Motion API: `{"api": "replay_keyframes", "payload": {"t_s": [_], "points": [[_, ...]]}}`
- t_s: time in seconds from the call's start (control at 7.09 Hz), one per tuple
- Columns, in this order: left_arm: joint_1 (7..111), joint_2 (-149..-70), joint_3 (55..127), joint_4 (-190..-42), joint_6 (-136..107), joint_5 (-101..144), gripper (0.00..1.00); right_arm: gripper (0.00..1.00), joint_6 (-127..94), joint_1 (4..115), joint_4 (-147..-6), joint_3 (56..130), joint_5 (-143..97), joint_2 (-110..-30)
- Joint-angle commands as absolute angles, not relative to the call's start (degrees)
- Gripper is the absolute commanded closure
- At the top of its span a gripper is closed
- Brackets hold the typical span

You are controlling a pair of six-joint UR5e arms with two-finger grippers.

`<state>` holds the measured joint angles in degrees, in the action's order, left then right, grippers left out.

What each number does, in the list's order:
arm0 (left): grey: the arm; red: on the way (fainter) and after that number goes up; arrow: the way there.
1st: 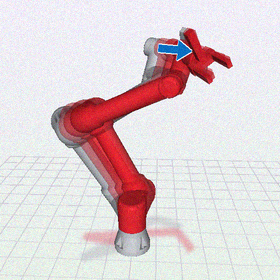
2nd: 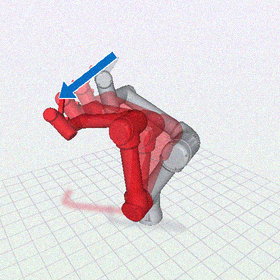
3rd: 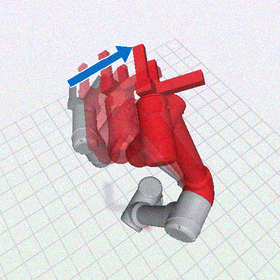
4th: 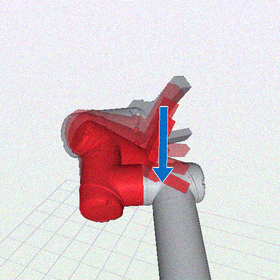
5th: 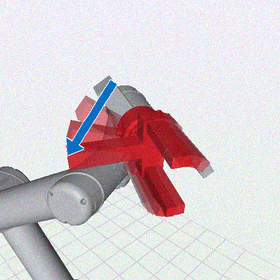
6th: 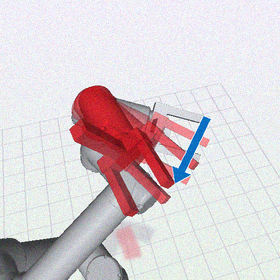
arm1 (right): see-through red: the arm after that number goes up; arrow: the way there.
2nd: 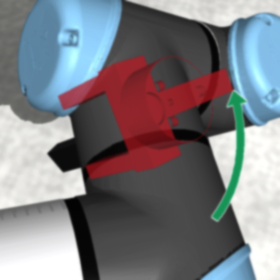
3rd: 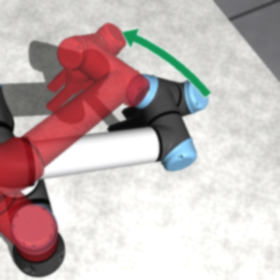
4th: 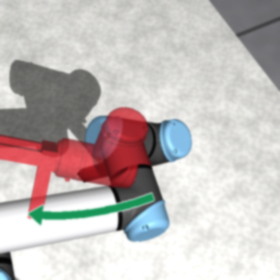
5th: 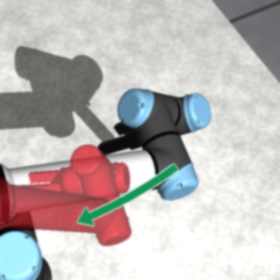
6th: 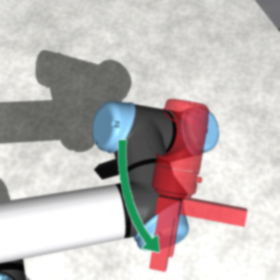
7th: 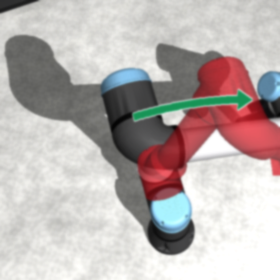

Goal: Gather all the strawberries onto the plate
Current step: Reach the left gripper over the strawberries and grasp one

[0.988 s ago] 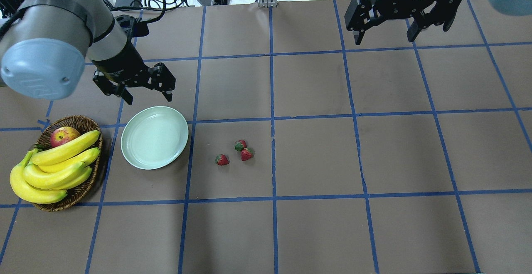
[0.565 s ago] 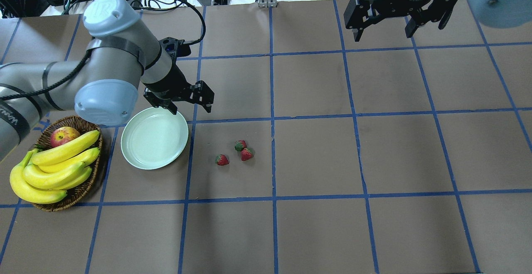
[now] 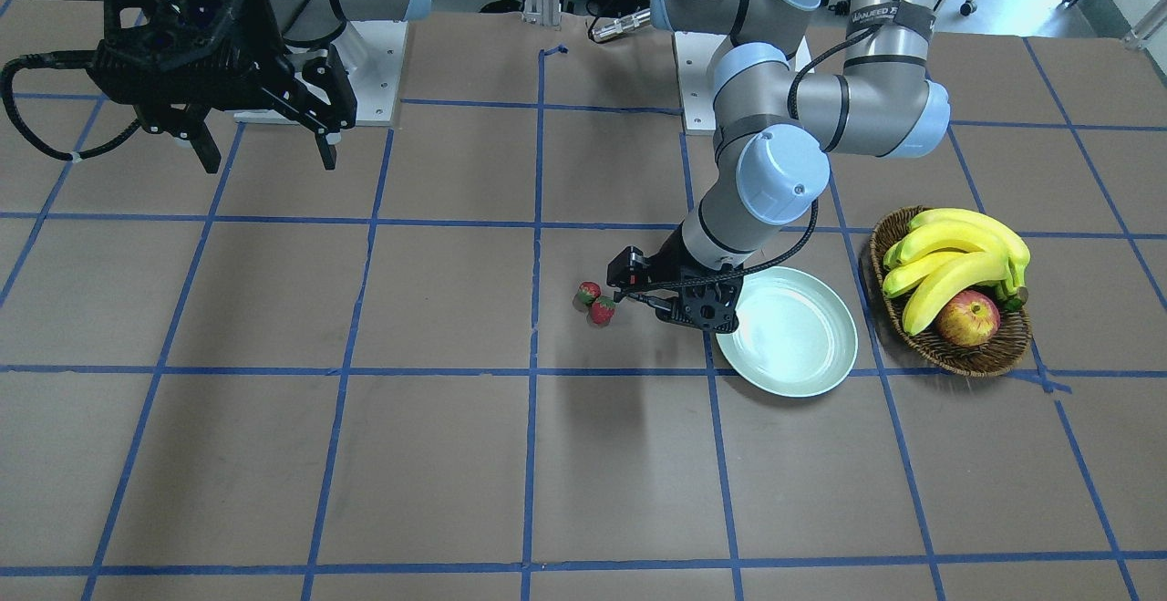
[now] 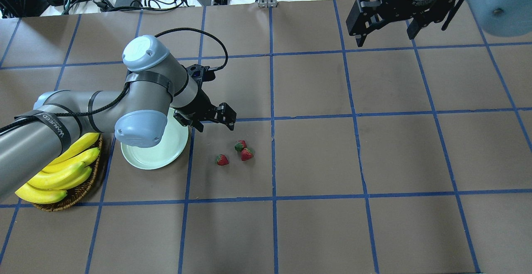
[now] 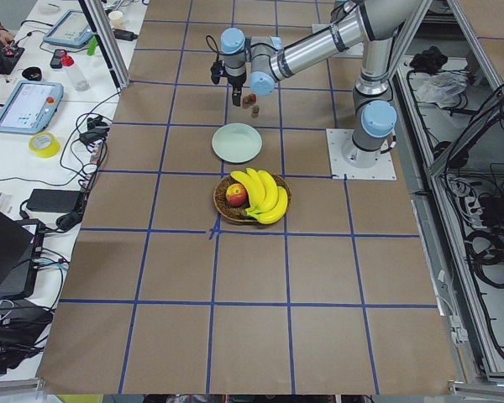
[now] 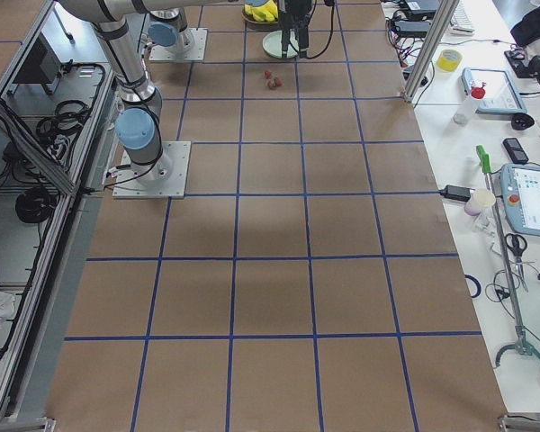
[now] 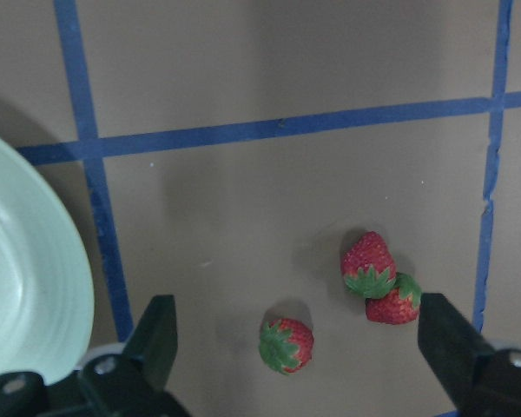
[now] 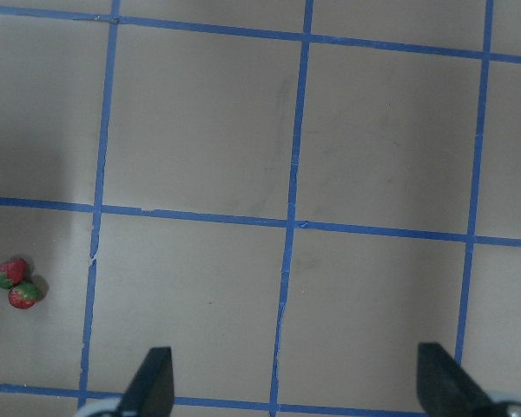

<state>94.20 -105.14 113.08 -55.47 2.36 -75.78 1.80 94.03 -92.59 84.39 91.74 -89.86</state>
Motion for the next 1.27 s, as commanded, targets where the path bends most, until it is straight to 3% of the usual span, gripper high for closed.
{"api": "replay_keyframes", "payload": {"t_s": [0.0,0.99,1.13], "points": [[96.23,-107.4,113.47,-53.98,2.73,-75.41,0.0,0.0,1.85,93.96,-92.55,84.46,91.49,-90.0],[100.02,-111.44,114.43,-52.13,8.0,-76.73,0.0,0.0,1.94,90.79,-92.73,84.46,90.54,-90.0],[100.02,-111.62,114.43,-51.51,8.0,-76.64,0.09,0.0,2.02,91.05,-92.81,84.55,87.22,-90.0]]}}
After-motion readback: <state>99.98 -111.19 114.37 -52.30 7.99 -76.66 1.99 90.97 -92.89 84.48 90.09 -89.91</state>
